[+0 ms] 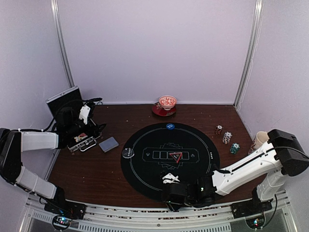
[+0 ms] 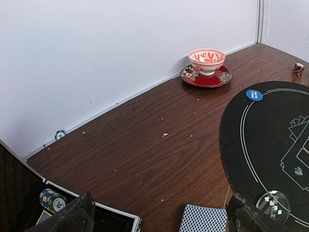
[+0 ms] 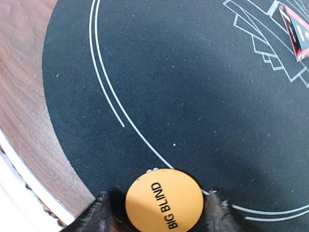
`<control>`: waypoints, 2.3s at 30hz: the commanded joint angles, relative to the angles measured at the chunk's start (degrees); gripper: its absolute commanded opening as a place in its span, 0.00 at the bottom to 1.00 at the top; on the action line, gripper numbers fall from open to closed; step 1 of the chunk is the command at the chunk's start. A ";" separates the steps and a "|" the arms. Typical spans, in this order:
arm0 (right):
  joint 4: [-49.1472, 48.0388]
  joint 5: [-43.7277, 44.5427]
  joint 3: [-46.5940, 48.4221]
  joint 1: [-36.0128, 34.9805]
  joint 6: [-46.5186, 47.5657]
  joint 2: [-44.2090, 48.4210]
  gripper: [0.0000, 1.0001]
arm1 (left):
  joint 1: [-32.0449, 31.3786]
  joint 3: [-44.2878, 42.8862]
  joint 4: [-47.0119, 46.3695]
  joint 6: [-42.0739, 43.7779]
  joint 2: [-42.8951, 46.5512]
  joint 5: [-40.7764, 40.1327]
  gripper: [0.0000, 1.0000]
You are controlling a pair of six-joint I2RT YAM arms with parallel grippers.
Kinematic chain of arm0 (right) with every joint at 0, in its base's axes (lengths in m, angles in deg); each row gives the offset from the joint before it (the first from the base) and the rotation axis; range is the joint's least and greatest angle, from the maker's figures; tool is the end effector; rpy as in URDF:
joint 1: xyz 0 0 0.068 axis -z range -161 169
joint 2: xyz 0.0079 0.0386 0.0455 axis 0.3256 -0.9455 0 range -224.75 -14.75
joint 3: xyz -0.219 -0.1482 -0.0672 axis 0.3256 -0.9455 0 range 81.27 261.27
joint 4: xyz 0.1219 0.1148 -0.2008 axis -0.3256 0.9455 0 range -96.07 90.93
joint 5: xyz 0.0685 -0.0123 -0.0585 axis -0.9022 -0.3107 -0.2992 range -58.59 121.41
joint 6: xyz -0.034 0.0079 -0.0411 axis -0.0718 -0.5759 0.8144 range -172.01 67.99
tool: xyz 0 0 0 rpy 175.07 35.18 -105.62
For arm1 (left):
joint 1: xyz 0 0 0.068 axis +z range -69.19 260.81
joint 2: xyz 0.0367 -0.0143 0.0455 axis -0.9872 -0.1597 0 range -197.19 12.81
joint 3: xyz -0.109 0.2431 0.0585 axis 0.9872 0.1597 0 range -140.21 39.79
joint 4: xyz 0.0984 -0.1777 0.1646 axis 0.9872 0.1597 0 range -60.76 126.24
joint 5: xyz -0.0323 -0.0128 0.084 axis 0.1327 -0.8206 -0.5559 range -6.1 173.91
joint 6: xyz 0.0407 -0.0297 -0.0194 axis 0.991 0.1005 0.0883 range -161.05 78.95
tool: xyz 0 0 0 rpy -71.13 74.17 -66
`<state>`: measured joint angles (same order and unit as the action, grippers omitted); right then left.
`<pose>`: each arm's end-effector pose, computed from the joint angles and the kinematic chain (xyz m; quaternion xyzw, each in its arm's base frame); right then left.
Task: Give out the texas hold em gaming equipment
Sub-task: Place the big blind button on the poker table mat, then move the all-in button to the poker table mat.
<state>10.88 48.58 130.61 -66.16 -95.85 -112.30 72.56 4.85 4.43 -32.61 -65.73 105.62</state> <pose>0.0364 0.3061 0.1345 -0.3107 0.9149 0.1292 0.2232 0.2828 -0.0543 0.2121 0.2244 0.7741 -0.1521 0.5721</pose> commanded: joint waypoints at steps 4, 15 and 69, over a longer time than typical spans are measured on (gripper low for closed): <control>6.44 4.95 3.92 -0.29 0.61 0.94 0.90 | -0.05 -1.10 -1.79 0.49 0.14 -0.39 0.98; 8.70 9.99 9.55 14.77 4.99 1.52 0.98 | -0.10 -0.92 -1.77 0.52 0.76 -0.36 0.98; -7.90 -9.25 5.39 43.58 14.78 -0.37 0.88 | -0.04 -0.82 -1.73 0.59 1.31 -0.38 0.98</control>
<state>2.73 41.63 137.30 -22.27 -83.30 -117.90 72.56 4.85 4.43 -32.58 -65.47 105.47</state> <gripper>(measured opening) 0.860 0.980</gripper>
